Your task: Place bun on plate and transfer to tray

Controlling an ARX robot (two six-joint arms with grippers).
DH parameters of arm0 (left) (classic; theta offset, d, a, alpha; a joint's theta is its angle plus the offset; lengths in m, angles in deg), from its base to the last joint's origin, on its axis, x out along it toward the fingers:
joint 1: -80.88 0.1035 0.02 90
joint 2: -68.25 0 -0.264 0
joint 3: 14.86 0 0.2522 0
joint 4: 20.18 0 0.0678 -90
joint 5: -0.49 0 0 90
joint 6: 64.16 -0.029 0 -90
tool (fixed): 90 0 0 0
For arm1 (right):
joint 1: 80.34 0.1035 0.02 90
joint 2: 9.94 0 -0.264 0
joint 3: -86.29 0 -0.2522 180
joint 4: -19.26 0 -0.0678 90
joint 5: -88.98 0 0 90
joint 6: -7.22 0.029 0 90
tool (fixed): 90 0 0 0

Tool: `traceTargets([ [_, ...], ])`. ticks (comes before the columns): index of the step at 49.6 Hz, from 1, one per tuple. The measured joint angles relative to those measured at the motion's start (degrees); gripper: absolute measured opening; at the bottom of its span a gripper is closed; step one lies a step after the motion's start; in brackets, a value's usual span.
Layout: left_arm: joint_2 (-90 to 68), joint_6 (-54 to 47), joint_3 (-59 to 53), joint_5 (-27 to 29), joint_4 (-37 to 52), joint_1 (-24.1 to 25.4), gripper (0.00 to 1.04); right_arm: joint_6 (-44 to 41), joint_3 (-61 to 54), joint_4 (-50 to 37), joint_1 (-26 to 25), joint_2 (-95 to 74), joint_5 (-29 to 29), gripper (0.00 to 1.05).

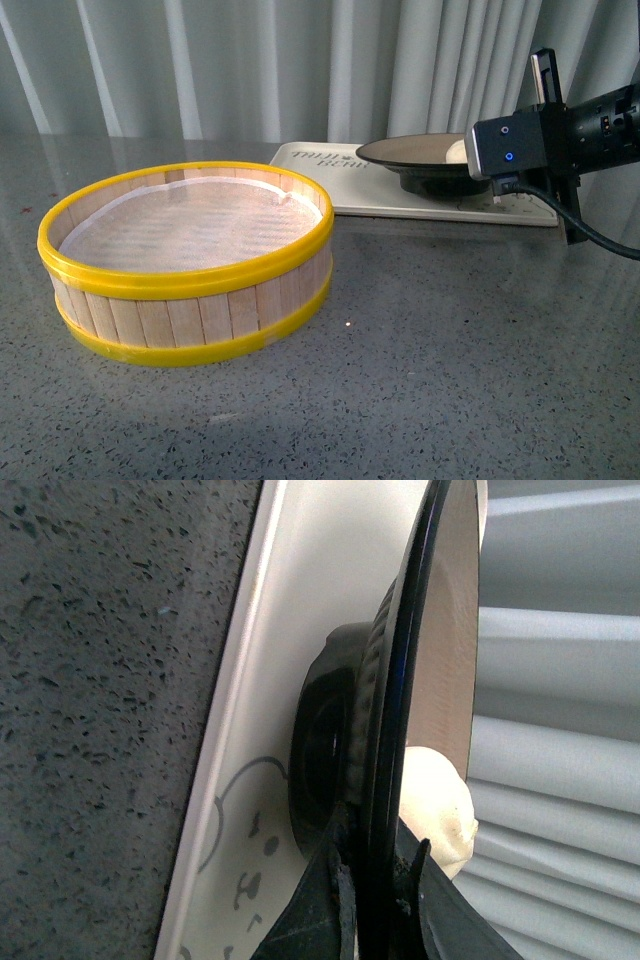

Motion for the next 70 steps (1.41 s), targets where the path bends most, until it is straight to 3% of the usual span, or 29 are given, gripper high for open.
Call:
traceTargets([
  [38, 0.0, 0.0, 0.0, 0.0, 0.0, 0.0, 0.98, 2.4, -3.5, -1.7, -1.6, 0.4, -0.7, 0.02],
  [51, 0.0, 0.0, 0.0, 0.0, 0.0, 0.0, 0.98, 3.6, -6.7, -2.0, -2.3, 1.6, 0.3, 0.54],
  [62, 0.0, 0.0, 0.0, 0.0, 0.0, 0.0, 0.98, 9.6, -11.4, -4.8, -0.9, 8.3, 0.0, 0.89],
  [65, 0.0, 0.0, 0.0, 0.0, 0.0, 0.0, 0.98, 11.6, -13.6, -6.8, -0.2, 11.2, 0.6, 0.97],
  [70, 0.0, 0.0, 0.0, 0.0, 0.0, 0.0, 0.98, 16.9, -18.8, -10.6, 1.5, 17.7, 2.8, 0.95],
])
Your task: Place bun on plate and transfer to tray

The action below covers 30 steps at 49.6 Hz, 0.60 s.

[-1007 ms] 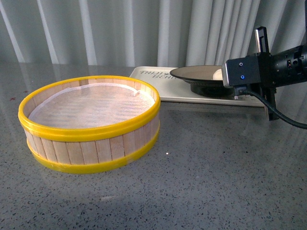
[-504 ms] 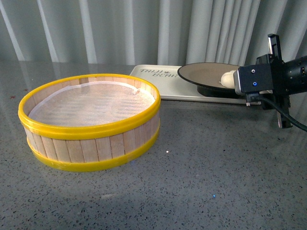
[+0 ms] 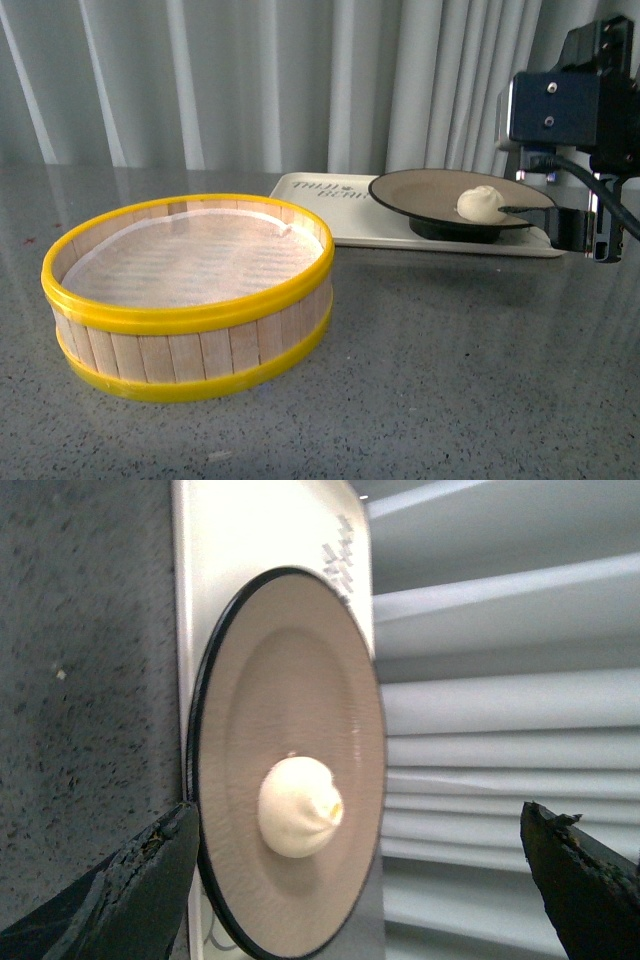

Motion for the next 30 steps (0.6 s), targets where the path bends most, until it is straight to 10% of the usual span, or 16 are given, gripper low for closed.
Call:
traceTargets([
  [16, 0.0, 0.0, 0.0, 0.0, 0.0, 0.0, 0.98, 27.8, -13.1, -6.9, 5.5, 18.7, 10.6, 0.95],
  [22, 0.0, 0.0, 0.0, 0.0, 0.0, 0.0, 0.98, 50.1, -20.9, -18.8, 6.3, 19.7, 29.4, 0.77],
  [30, 0.0, 0.0, 0.0, 0.0, 0.0, 0.0, 0.98, 74.6, -33.2, -25.1, 4.1, 26.7, 31.8, 0.46],
])
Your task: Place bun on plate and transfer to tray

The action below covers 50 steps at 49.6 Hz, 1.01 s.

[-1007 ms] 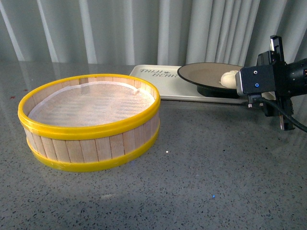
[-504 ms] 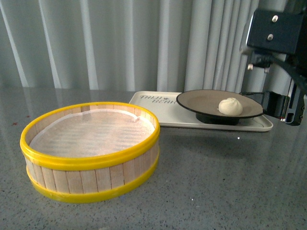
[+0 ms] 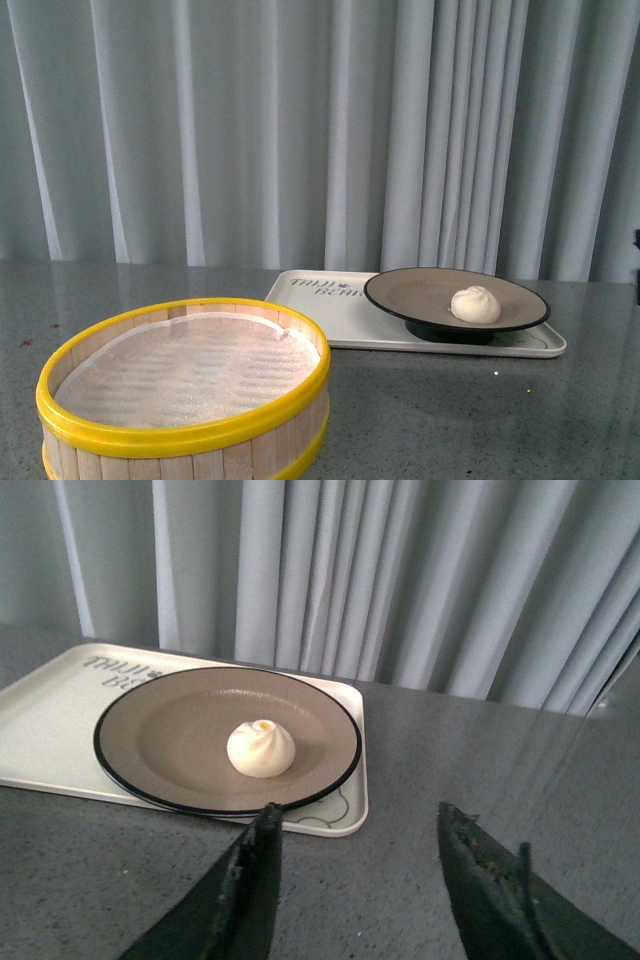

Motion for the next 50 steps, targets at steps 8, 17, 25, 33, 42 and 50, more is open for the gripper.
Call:
traceTargets([
  [8, 0.0, 0.0, 0.0, 0.0, 0.0, 0.0, 0.98, 5.0, -7.8, -2.3, -1.4, 4.9, -1.6, 0.20],
  [17, 0.0, 0.0, 0.0, 0.0, 0.0, 0.0, 0.98, 6.1, -15.5, -3.3, -3.0, 11.0, -3.1, 0.02],
  [25, 0.0, 0.0, 0.0, 0.0, 0.0, 0.0, 0.98, 6.3, -19.6, -3.1, -5.7, 15.6, -7.2, 0.02],
  [33, 0.0, 0.0, 0.0, 0.0, 0.0, 0.0, 0.98, 6.4, -22.9, -1.7, -7.5, 20.2, -7.3, 0.02],
  [42, 0.0, 0.0, 0.0, 0.0, 0.0, 0.0, 0.98, 6.5, -25.7, 0.8, -7.5, 25.6, -7.6, 0.02],
  [50, 0.0, 0.0, 0.0, 0.0, 0.0, 0.0, 0.98, 6.5, -27.6, 3.7, -7.5, 30.3, -7.6, 0.02],
])
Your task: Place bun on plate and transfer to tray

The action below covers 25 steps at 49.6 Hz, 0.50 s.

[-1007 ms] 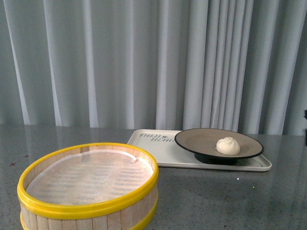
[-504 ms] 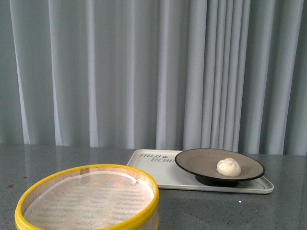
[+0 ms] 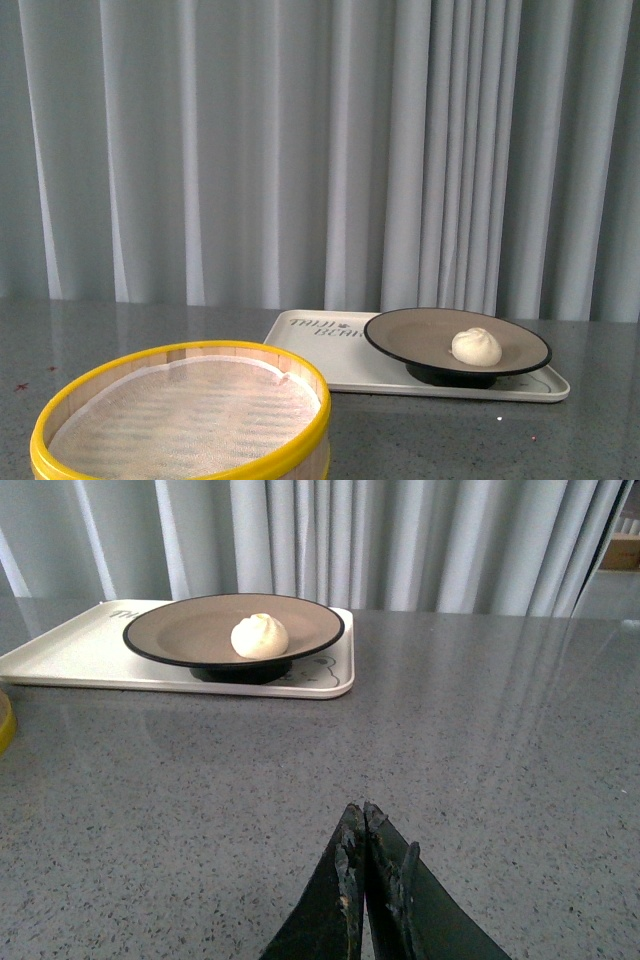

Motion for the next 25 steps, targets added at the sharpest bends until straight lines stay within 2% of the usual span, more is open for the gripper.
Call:
traceTargets([
  [10, 0.0, 0.0, 0.0, 0.0, 0.0, 0.0, 0.98, 0.0, -1.6, 3.8, 0.0, 5.6, 0.0, 0.02],
  [14, 0.0, 0.0, 0.0, 0.0, 0.0, 0.0, 0.98, 0.0, -3.6, 2.0, 0.0, 6.5, 0.0, 0.02],
  [25, 0.0, 0.0, 0.0, 0.0, 0.0, 0.0, 0.98, 0.0, -4.1, 10.6, 0.0, 15.6, 0.0, 0.02],
])
